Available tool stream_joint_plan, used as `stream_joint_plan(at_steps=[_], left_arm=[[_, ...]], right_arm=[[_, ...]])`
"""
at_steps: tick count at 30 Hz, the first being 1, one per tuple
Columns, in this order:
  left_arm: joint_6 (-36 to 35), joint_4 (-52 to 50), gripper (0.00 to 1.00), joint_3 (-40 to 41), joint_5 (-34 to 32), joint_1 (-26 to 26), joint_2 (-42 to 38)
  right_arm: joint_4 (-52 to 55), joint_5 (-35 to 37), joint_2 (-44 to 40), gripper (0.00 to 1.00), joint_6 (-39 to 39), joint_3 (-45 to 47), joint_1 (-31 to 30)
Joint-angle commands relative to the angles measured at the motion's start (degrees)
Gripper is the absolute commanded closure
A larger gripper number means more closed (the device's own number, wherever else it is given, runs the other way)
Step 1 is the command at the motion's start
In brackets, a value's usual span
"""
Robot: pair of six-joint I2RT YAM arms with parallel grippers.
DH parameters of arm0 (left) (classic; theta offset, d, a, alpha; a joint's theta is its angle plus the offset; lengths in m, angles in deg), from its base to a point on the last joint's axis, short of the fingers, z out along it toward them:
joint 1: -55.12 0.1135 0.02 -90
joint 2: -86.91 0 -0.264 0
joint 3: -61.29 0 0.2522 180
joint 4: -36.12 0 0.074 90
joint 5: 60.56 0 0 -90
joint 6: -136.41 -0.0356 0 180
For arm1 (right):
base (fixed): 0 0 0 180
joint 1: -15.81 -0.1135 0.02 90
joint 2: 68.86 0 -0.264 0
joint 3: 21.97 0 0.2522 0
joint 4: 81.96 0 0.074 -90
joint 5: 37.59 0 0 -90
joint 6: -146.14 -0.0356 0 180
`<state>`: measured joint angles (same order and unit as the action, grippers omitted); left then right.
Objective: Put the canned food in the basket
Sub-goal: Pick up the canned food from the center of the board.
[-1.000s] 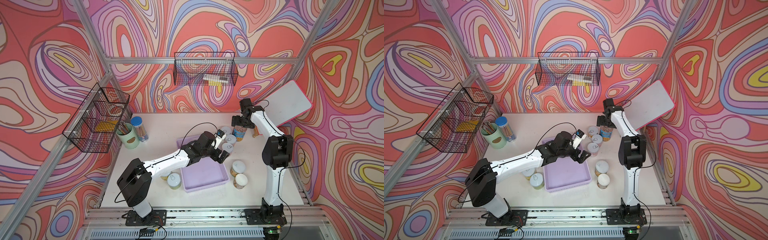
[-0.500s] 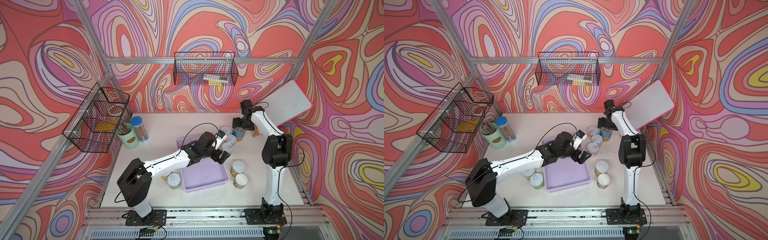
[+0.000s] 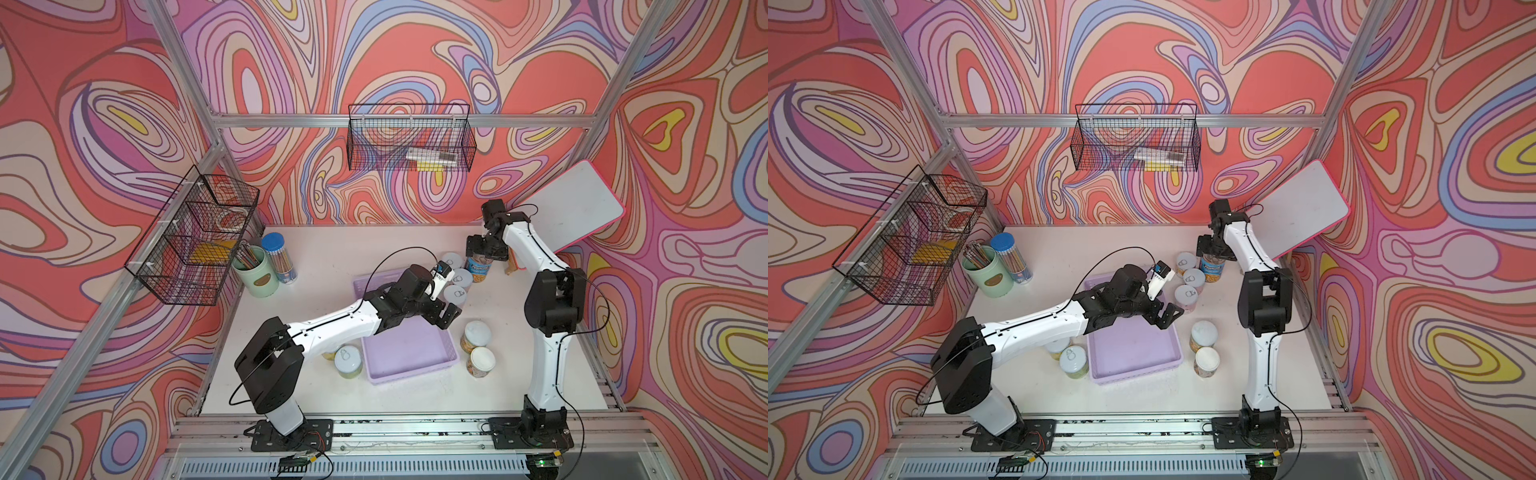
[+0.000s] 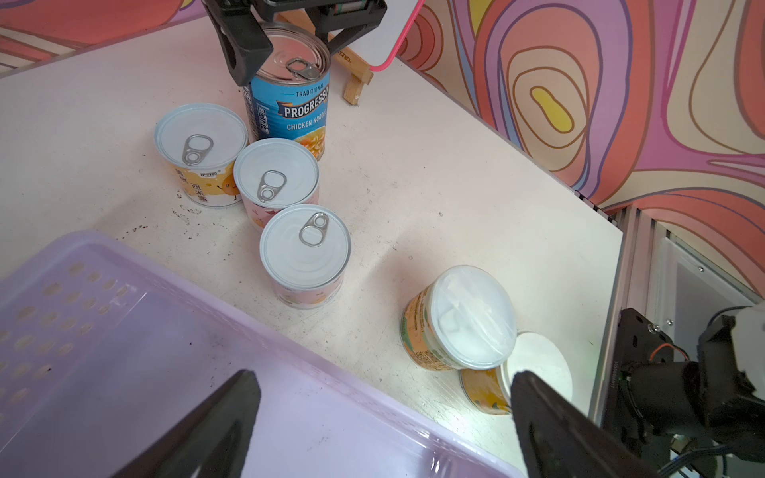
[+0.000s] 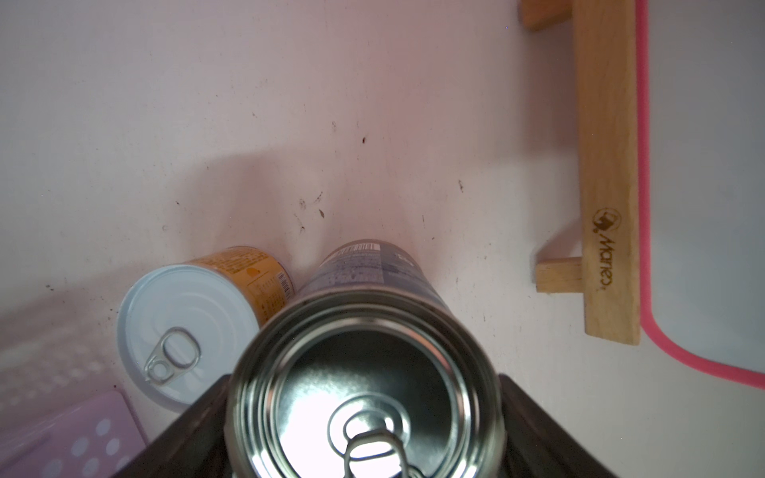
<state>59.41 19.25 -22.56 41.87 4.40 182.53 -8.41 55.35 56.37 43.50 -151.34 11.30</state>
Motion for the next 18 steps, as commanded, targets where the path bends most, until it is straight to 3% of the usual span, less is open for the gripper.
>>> stream_joint_plan(at_steps=[1,18], left_arm=[[0.66,-0.31,0.01,0.11,-0.47,-0.61,0.36],[1.42,-1.68,0.01,-2.84,-2.23,-2.95,2.75]], right_arm=[[0.53,-0.84,0.61,0.28,0.30,-0.60,0.90],[-4.23,2.36,-12.74,0.44,-0.17,12.36,0.94]])
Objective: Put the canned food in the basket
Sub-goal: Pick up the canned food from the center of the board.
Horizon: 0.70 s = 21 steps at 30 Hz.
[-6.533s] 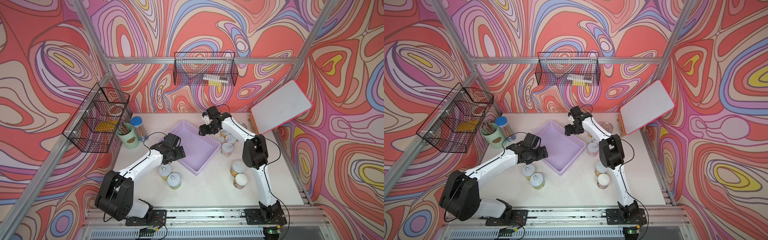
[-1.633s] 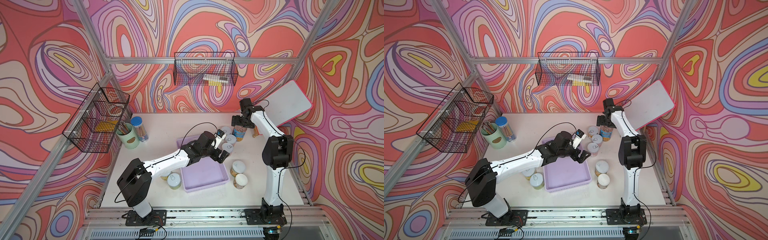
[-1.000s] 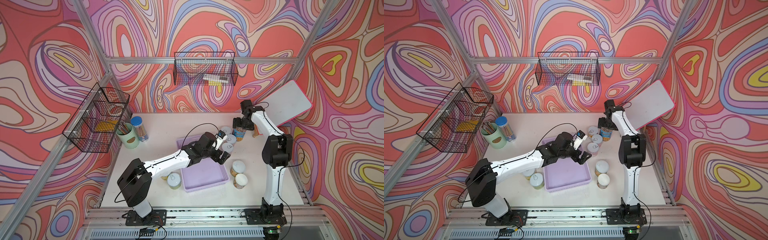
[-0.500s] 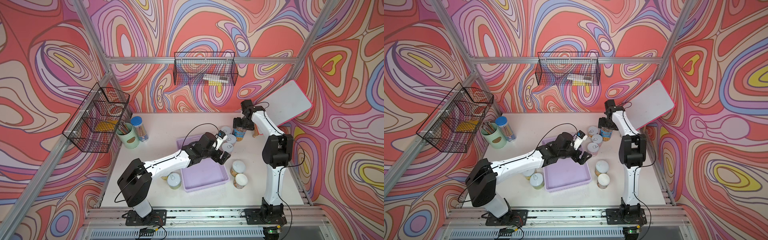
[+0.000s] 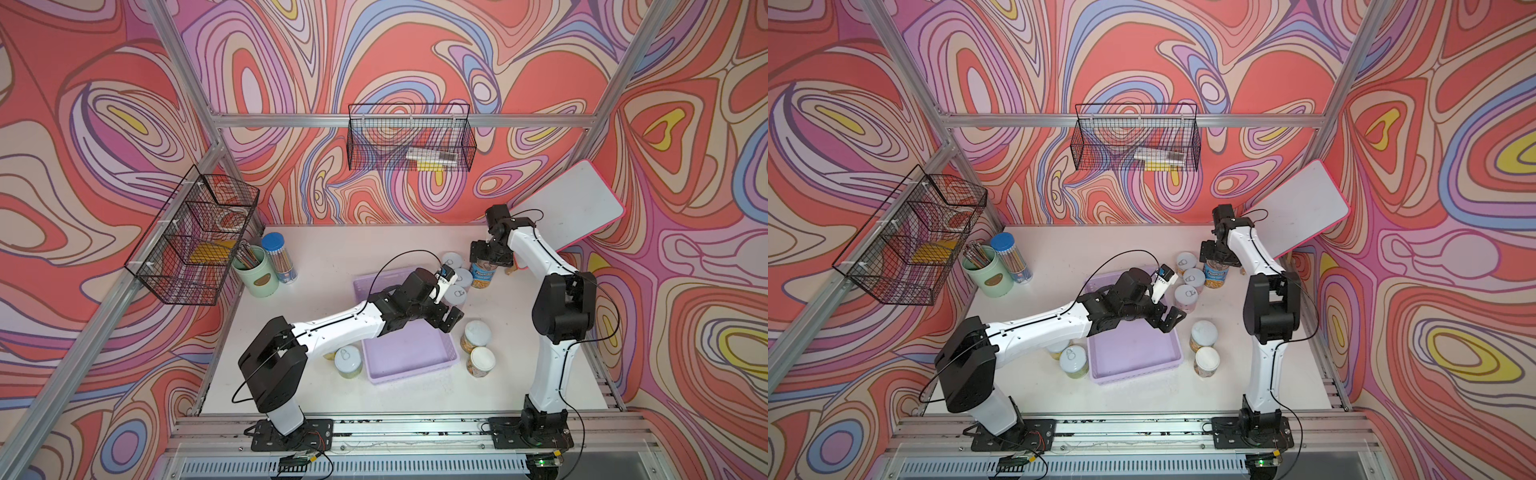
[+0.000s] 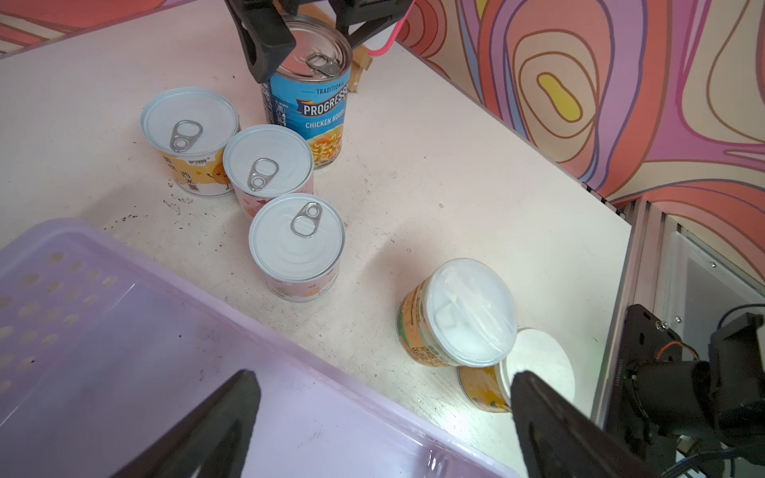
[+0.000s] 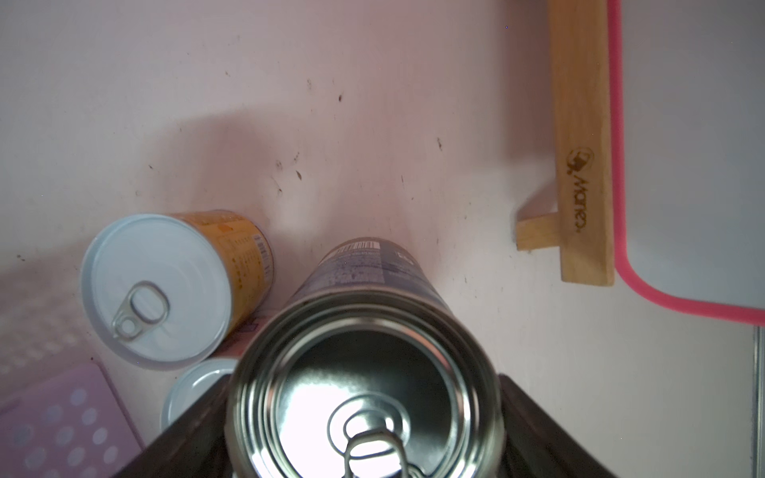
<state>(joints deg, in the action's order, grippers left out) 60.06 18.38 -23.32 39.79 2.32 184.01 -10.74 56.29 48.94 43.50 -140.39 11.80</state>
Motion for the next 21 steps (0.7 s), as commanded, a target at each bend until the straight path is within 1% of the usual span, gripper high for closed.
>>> stream_joint_plan(at_steps=[1,9,16,21], left_arm=[[0.76,-0.85,0.01,-2.31,-0.20,-1.03,1.53],[1.70,-0.24,0.01,-3.48,0.01,-1.90,3.14],[3.53,1.35,0.01,-3.92,0.56,-1.95,3.25],[3.93,0.86,0.01,-5.82,0.79,-1.89,4.13]], right_arm=[[-2.06,1.50,-5.98,0.45,-0.18,2.16,0.46],[-2.94,2.72,-11.96,0.48,-0.60,8.23,0.45],[-2.74,3.20,-15.95,0.52,-0.93,10.43,0.46],[-2.23,3.22,-18.80,0.54,-0.89,11.28,0.47]])
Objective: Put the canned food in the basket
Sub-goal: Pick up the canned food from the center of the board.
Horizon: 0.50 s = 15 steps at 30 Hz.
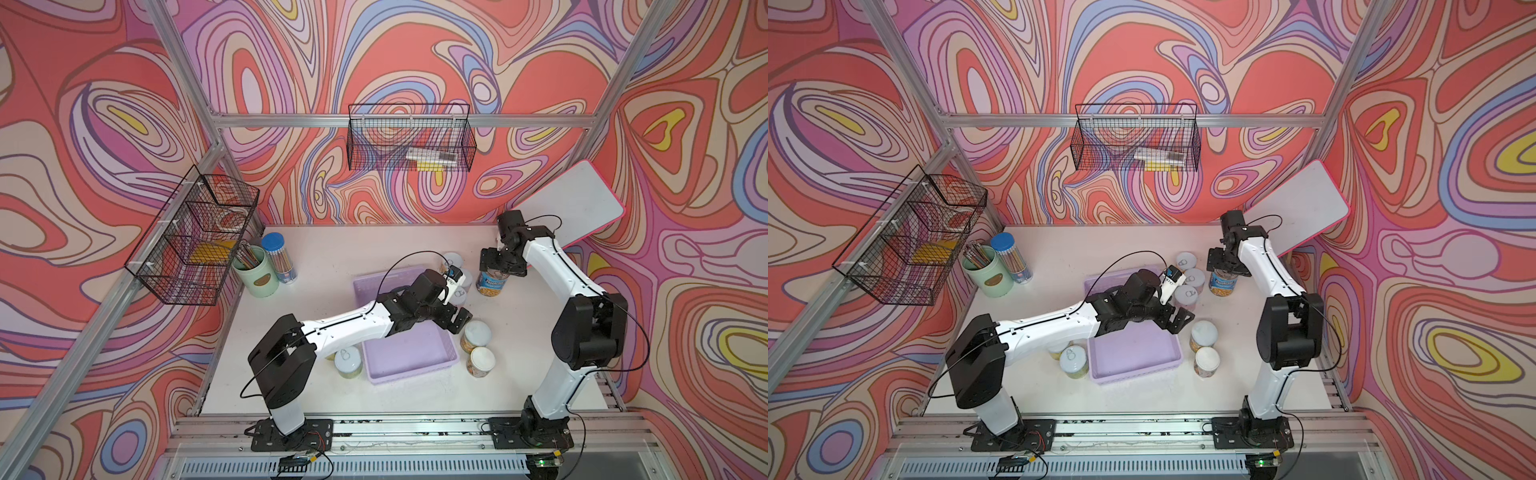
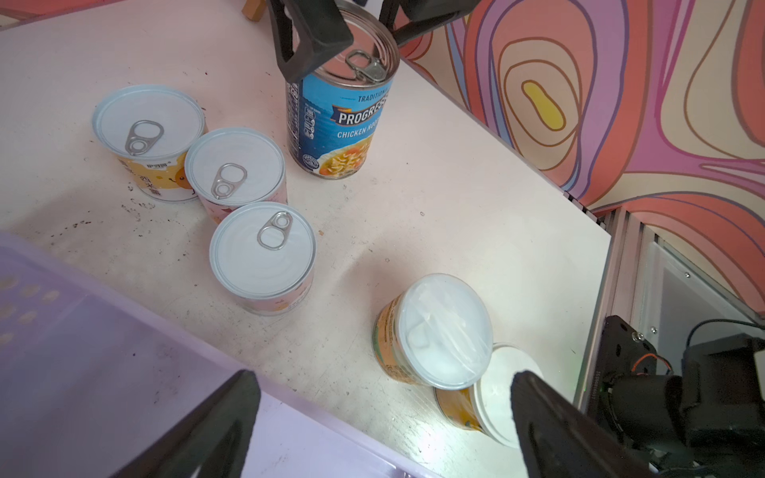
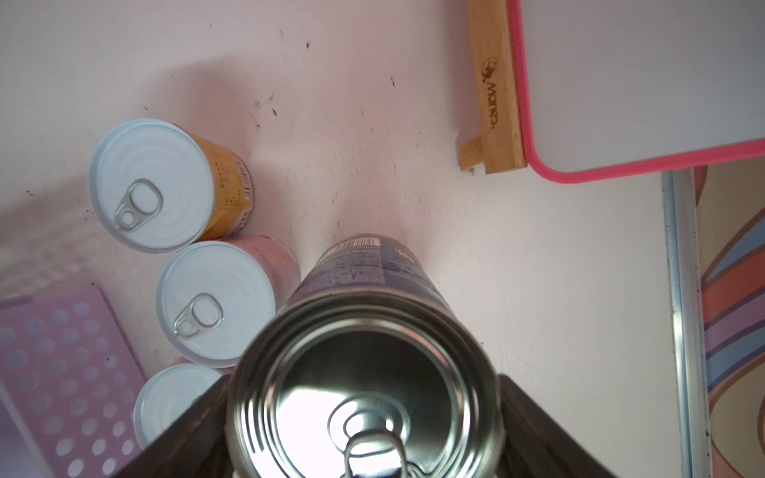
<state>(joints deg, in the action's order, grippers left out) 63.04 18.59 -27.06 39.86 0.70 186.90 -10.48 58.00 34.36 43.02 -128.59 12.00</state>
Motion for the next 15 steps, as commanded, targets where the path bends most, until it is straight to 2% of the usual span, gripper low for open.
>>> stream_joint_plan(at_steps=[1,8,15], left_arm=[[1.04,0.48,0.01,-2.37,0.66,-0.33,1.34],[1.81,0.14,0.01,-3.71,0.79,0.08,1.60],[4.08,1.10,0.01,-2.86,2.56,2.68,0.61]], right_arm=[[-2.28,1.61,-4.40,0.54,-0.32,-0.51,0.25],[-0.81,1.05,-6.99,0.56,0.03,-0.69,0.27],[0.77,-0.81,-9.55,0.58,-0.19,-1.38,0.10]])
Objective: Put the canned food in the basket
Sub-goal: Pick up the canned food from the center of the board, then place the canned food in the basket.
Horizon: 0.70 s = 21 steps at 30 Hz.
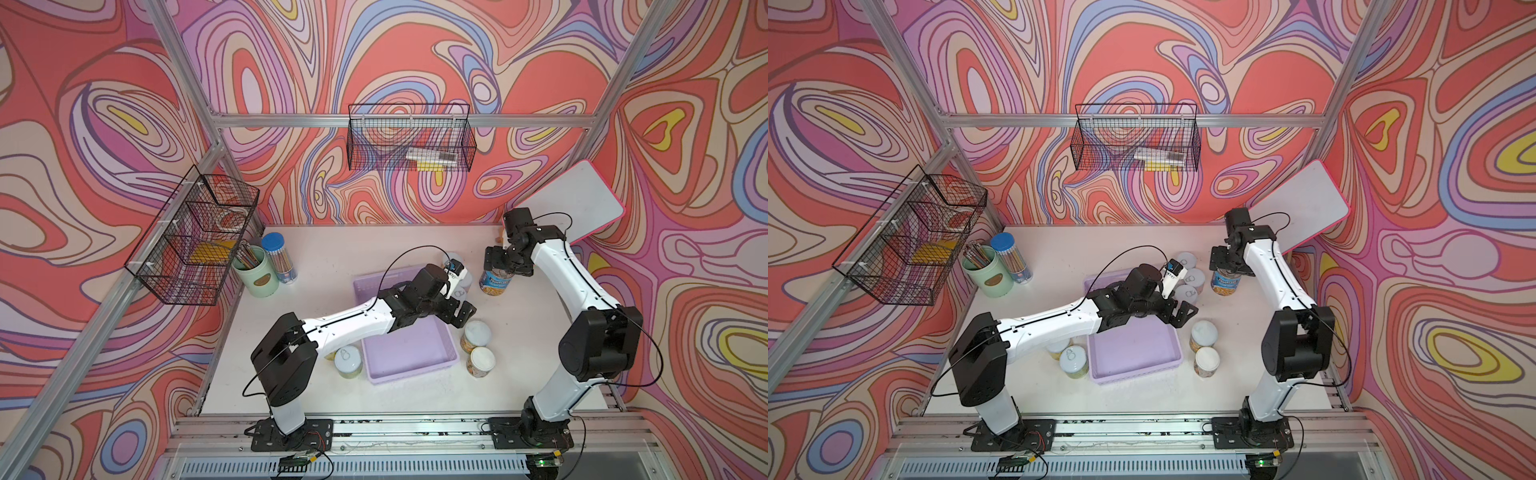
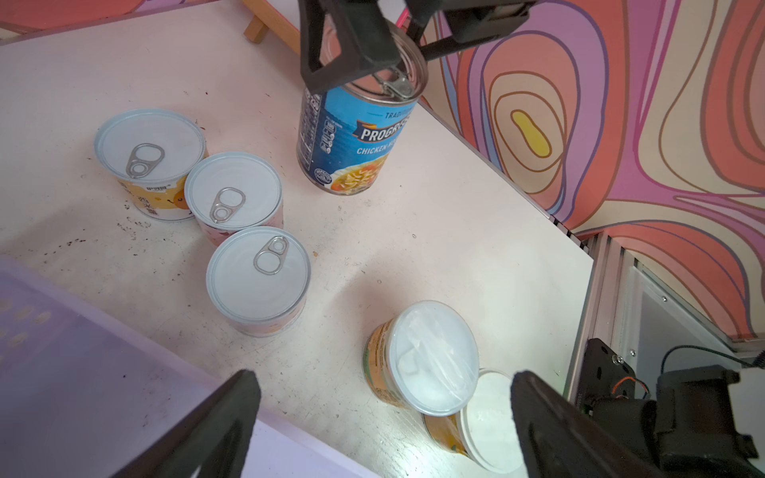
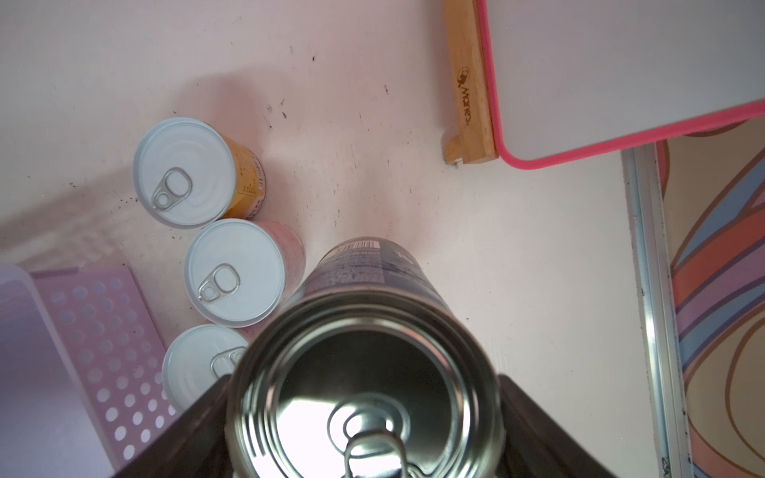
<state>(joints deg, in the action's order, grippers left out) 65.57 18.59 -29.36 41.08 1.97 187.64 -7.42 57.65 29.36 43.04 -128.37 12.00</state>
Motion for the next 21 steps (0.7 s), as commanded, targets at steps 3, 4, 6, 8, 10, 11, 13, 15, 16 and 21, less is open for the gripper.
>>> stream_joint_plan(at_steps=[3,4,6,8,10,11,13,15,16,21], left_arm=[[2.35,1.61,0.01,0.30,2.18,2.74,-0.75],[2.58,1.77,0.01,0.56,2.40,3.15,-0.92],[2.81,2.00,0.01,0.98,2.85,3.98,-1.48],[2.81,1.76,0.01,1.61,2.59,4.69,-2.13],[2.98,1.98,0.01,2.36,2.58,5.47,-2.84],[3.11,2.08,0.01,2.89,2.55,5.91,-3.28],[3.49,2.60,0.01,4.17,2.47,6.74,-4.31],[3.85,2.82,0.01,5.56,1.96,7.64,-5.45],[4.02,3.00,0.01,6.35,1.82,8.23,-6.15],[4.48,3.36,0.01,10.41,0.80,10.96,-9.99]], right_arm=[[-1.72,-1.32,-5.17,0.59,-0.48,-2.23,-0.10],[-1.50,-1.37,-5.24,0.59,-0.43,-2.39,-0.34],[-1.03,-1.22,-5.30,0.59,-0.54,-3.10,-1.07],[-0.59,-0.73,-5.07,0.60,-0.59,-4.15,-2.31],[-0.01,-0.01,-4.71,0.60,-0.69,-5.34,-3.70],[0.33,0.41,-4.40,0.60,-0.85,-5.98,-4.54],[0.79,0.96,-3.76,0.60,-1.13,-7.54,-6.23],[1.35,1.34,-2.77,0.60,-1.44,-9.36,-8.21],[1.69,1.76,-2.14,0.60,-1.62,-10.55,-9.24],[2.92,2.15,1.54,0.60,-2.46,-16.45,-14.57]])
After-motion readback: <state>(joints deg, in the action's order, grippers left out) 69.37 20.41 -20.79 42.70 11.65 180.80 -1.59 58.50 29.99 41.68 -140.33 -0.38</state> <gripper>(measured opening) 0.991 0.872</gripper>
